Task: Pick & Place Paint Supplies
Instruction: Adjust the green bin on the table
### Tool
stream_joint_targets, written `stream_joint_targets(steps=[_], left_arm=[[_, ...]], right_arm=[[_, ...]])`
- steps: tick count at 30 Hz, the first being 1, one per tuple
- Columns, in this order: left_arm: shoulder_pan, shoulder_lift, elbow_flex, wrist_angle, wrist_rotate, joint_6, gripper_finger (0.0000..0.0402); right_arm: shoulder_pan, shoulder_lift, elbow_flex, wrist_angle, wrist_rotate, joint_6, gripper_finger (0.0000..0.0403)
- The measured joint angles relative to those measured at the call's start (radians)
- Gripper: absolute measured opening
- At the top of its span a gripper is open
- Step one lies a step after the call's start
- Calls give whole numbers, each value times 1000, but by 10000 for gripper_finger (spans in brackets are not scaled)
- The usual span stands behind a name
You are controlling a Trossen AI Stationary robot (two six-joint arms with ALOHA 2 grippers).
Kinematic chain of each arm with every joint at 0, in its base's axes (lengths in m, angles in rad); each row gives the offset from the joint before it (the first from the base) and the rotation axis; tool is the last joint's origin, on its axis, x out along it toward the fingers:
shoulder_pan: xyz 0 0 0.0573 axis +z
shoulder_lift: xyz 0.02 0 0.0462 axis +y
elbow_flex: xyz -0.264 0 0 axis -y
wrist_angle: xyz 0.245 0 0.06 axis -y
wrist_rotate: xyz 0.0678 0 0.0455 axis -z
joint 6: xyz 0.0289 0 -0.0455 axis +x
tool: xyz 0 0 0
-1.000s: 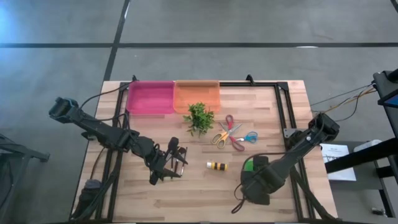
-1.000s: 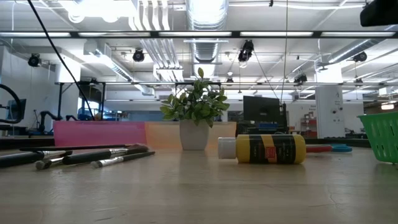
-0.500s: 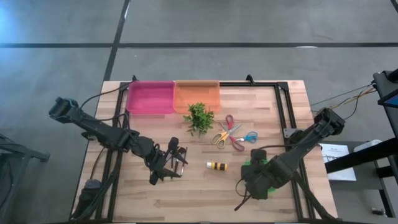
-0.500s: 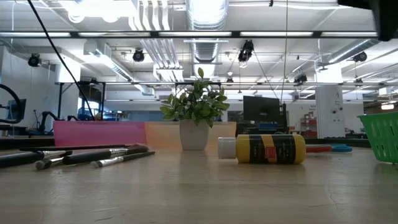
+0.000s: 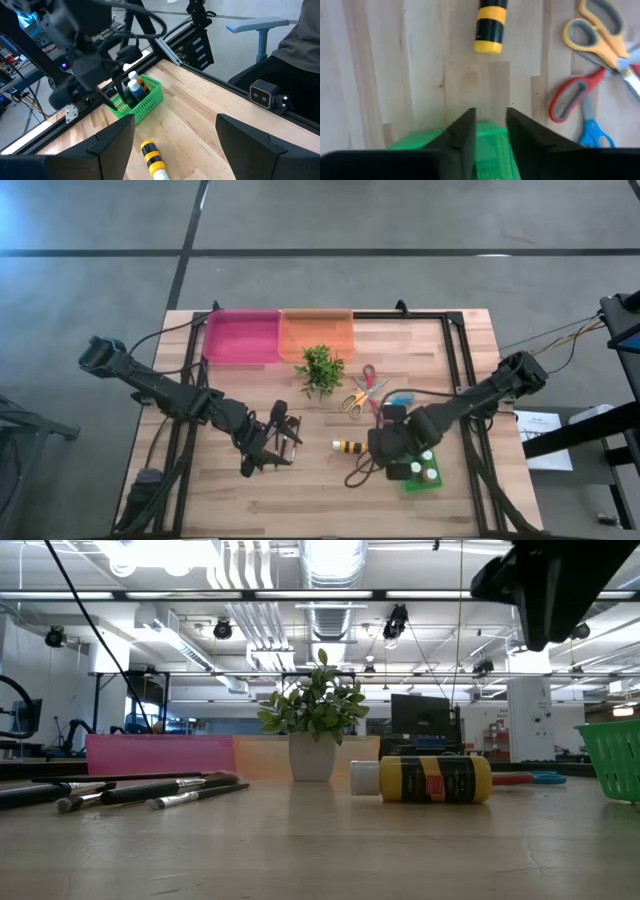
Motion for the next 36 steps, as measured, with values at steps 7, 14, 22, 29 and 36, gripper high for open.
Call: stream_joint_targets(steps=[7,14,22,29,36], left_arm=[[0,0,0,0,0,0,287],[0,0,0,0,0,0,287],[0,0,0,2,0,0,287],[0,0,0,4,0,0,287],[0,0,0,4,0,-1,287]], right_arm=[[-52,0,-53,50,-81,-56,13],[-66,0,-143,122,-151,-53,8],[-80,0,-231,217,-191,-47,8],[-90,0,-262,224,-192,-42,8],[-90,0,-278,225,-204,-34,8]])
